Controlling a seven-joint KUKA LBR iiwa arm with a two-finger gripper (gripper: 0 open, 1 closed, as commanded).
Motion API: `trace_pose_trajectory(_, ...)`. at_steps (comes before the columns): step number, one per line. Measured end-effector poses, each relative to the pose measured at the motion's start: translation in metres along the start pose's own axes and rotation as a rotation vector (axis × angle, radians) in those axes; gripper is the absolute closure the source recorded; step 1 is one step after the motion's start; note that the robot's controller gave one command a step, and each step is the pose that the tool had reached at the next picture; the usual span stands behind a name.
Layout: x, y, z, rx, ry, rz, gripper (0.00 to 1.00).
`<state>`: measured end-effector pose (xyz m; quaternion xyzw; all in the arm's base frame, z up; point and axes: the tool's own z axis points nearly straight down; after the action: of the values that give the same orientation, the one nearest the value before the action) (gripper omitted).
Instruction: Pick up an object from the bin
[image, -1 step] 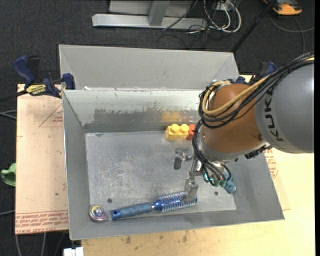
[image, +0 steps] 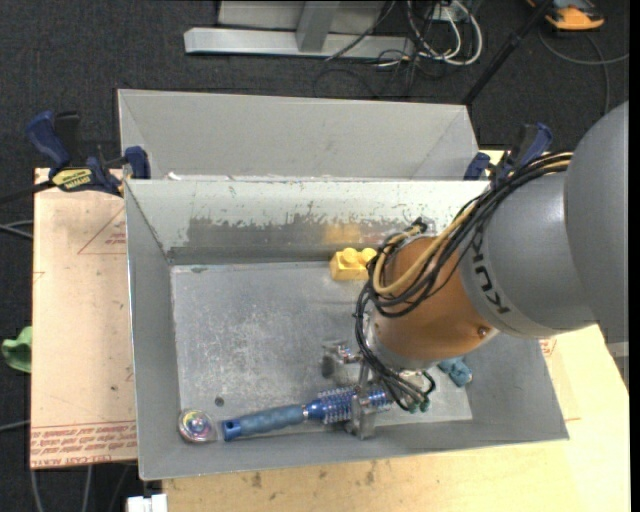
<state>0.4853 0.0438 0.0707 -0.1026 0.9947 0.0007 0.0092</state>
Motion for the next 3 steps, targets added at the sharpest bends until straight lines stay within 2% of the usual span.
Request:
trace_pose_trajectory(1, -0.019, 0.001, -0.030, -0.001, 0.013, 0.029, 0.00)
trace_pose_trajectory(2, -0.004, 0.004, -0.028, -0.001, 0.020, 0.096, 0.00)
trace_pose_trajectory(3, -0.010, 0.004, 0.001, -0.001, 0.012, -0.028, 0.00)
